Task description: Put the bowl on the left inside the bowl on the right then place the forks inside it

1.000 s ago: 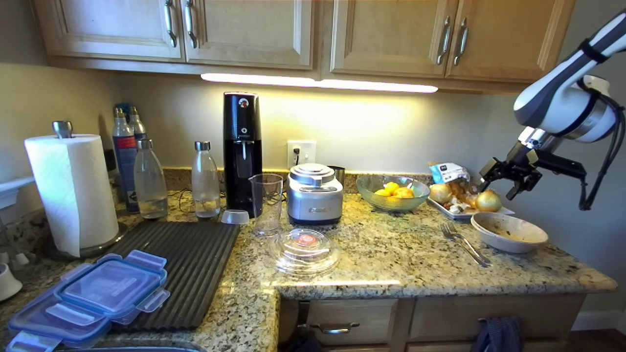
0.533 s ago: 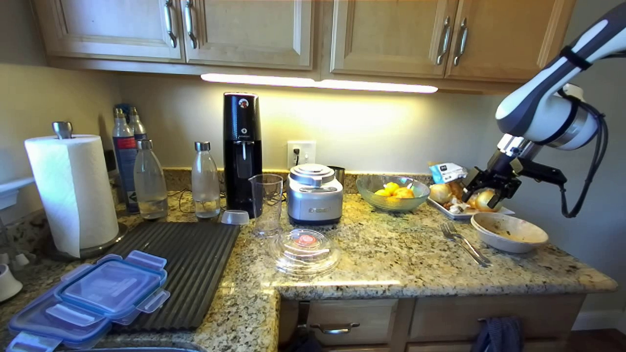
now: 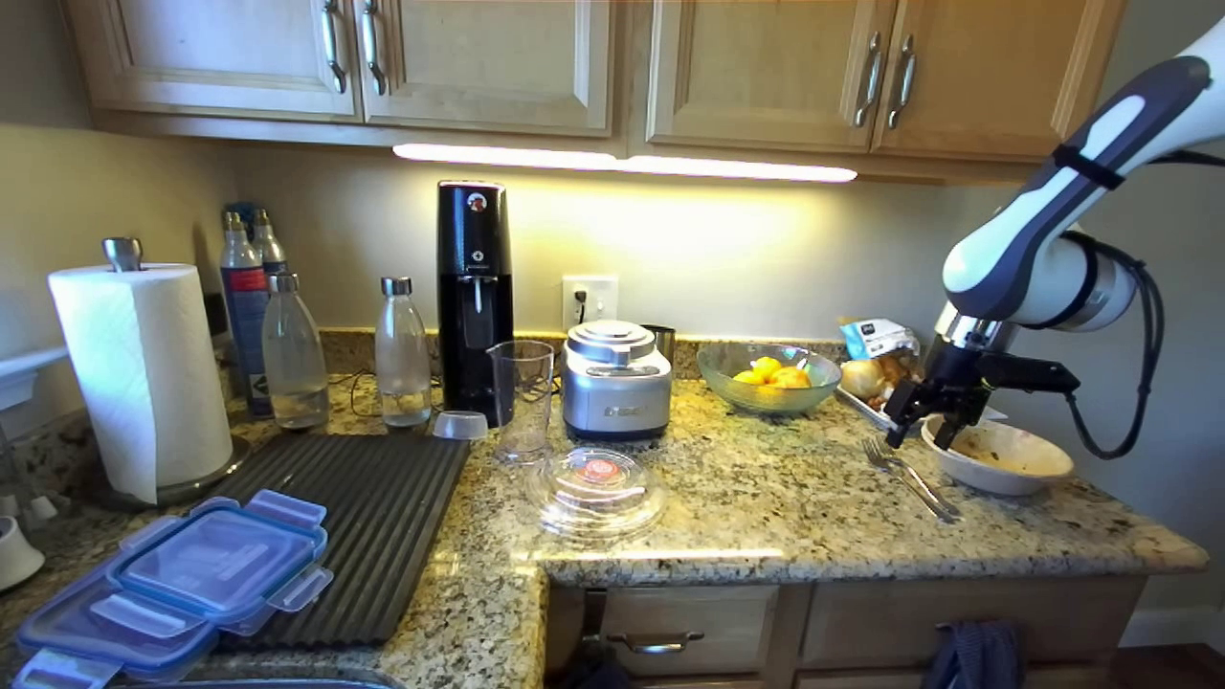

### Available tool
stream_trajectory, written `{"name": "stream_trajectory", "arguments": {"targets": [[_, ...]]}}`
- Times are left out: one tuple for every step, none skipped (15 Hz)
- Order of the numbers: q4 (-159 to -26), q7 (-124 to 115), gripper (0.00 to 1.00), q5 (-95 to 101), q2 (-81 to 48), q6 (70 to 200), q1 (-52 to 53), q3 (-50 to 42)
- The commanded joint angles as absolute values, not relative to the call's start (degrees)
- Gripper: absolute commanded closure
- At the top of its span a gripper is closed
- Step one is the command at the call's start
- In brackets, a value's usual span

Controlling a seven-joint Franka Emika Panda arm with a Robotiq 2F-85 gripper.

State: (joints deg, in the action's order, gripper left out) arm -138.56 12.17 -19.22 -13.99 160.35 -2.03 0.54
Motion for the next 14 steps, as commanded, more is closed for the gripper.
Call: {"name": "stream_trajectory", "arguments": {"targets": [[-137.09,4.78,0.00,-11.44,-17.22,161.53,0.06,-0.25],[-136.36,3.04,0.00,-9.99,-18.35,162.08,0.53,-0.35],[-135.77,2.38,0.00,-9.47,-19.05,161.98,0.40,0.09],[-135.69,1.91,0.00,-9.21,-19.10,162.76,0.25,0.39],[-135.70,2.74,0.00,-9.80,-18.94,163.45,-0.50,1.10],[-135.56,3.64,0.00,-10.05,-18.96,161.36,-1.18,1.65],[-135.28,3.69,0.00,-10.06,-19.25,161.87,-1.22,1.78],[-135.09,3.68,0.00,-10.06,-19.33,161.95,-1.23,1.79],[-134.99,3.68,0.00,-10.06,-19.34,161.95,-1.23,1.79],[-134.95,3.68,0.00,-10.06,-19.34,161.95,-1.23,1.80],[-134.68,2.96,0.00,-10.28,-19.89,162.10,-1.10,1.66],[-133.84,3.17,0.00,-10.73,-21.09,162.38,-1.35,1.99],[-133.35,3.13,0.00,-10.71,-21.71,162.40,-1.39,1.99],[-132.38,3.22,0.00,-10.22,-22.76,162.00,-1.36,1.75]]}}
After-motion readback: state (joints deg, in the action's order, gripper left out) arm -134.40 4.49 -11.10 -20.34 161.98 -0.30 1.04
